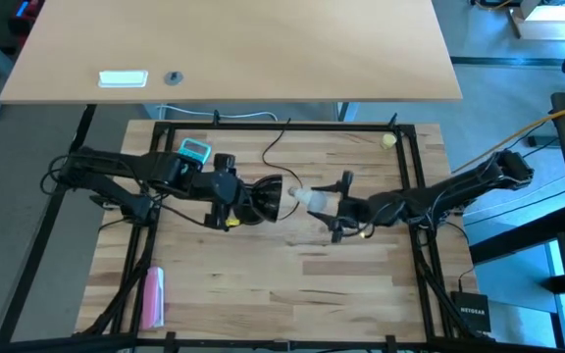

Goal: Screw lightbulb
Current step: Insert the lightbulb into the black lamp

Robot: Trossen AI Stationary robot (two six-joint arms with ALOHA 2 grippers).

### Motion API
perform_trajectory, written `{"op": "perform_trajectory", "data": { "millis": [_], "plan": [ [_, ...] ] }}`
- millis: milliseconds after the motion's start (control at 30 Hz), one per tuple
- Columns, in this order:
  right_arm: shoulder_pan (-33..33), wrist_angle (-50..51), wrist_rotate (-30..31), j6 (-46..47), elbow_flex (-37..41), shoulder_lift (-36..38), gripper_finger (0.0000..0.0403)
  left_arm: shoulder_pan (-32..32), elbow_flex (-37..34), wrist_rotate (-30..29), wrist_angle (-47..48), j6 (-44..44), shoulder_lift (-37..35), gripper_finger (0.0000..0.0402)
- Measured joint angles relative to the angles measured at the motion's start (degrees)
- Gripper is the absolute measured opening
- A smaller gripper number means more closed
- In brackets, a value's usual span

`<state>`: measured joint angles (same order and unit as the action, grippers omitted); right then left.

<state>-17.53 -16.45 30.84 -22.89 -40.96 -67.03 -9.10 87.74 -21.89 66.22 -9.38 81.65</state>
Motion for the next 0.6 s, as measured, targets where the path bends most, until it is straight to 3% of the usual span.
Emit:
{"op": "perform_trajectory", "data": {
  "millis": [100, 267, 600],
  "plan": [
    [0.4, -10.6, -1.1, -4.3, 3.6, -1.6, 0.0280, 0.0, 0.0, -2.0, 0.9, -3.2, 0.0, 0.0241],
    [1.2, -17.5, -3.9, -8.6, 4.3, -6.3, 0.0280, 0.2, 0.0, -2.7, 2.0, -12.5, 0.1, 0.0241],
    [4.2, -34.3, -10.0, -16.5, 2.8, -19.5, 0.0280, 0.6, 0.0, -3.4, 1.1, -8.9, 0.3, 0.0252]
  ]
}}
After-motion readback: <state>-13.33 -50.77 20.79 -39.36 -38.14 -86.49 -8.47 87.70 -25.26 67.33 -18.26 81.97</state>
